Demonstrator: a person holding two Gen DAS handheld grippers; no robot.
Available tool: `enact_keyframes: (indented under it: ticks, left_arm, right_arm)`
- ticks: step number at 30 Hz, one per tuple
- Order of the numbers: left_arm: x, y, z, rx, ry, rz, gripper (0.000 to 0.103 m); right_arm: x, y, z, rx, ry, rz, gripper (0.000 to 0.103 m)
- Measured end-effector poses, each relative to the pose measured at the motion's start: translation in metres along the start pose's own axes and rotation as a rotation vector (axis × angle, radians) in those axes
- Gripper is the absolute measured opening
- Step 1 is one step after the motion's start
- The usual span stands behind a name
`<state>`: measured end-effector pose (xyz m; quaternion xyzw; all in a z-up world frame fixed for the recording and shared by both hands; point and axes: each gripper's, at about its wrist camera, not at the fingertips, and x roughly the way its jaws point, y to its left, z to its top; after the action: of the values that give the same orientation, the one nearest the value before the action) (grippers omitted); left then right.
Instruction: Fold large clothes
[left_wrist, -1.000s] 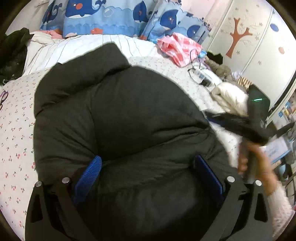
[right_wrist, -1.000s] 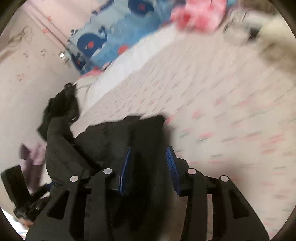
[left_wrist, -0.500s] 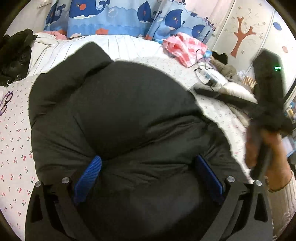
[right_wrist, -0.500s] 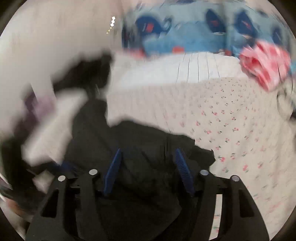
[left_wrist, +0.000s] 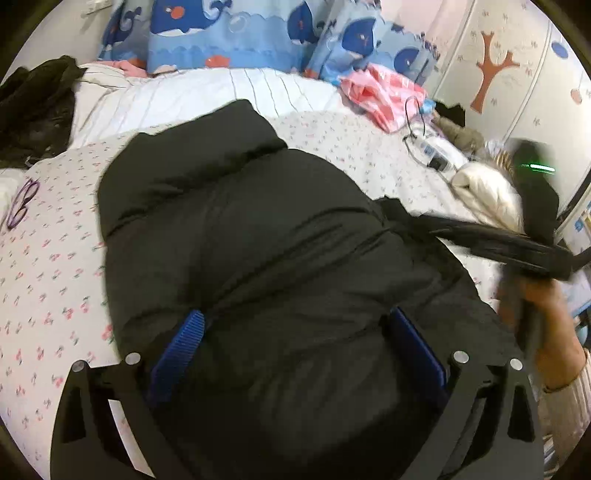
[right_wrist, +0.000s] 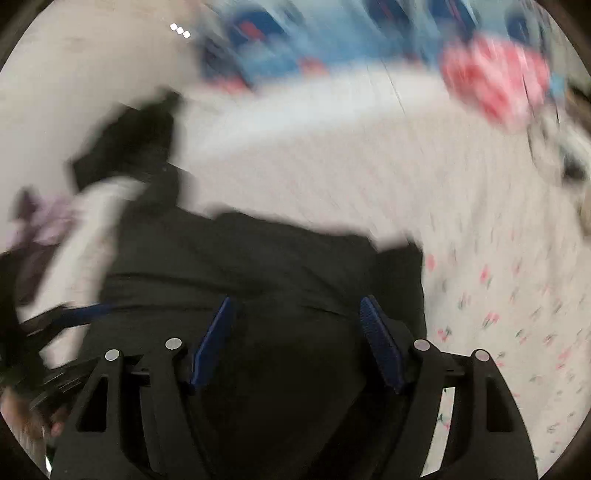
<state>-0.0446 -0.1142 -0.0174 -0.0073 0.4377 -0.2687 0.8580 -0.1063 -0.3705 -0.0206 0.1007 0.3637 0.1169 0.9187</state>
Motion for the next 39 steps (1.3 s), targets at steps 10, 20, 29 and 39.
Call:
enact_keyframes:
  ticks: [10, 20, 29, 39]
  left_arm:
    - [-0.032, -0.001, -0.029, -0.014, -0.027, 0.008, 0.096]
    - [-0.046, 0.125, -0.055, -0.595, -0.079, -0.078, 0.096]
    - [-0.009, 0.107, -0.045, -0.510, -0.049, -0.143, 0.096]
    - [-0.032, 0.057, -0.033, -0.314, -0.101, -0.124, 0.096]
  right_arm:
    - [0.018, 0.037, -0.069, -0.127, 0.244, -0.089, 0.072]
    - [-0.002, 0.059, 0.007, -0.157, 0.052, -0.106, 0.082]
    - [0.068, -0.014, 0.001, 0.072, 0.183, -0.091, 0.091]
    - [0.070, 0.007, -0.058, 0.302, 0.165, 0.113, 0.094]
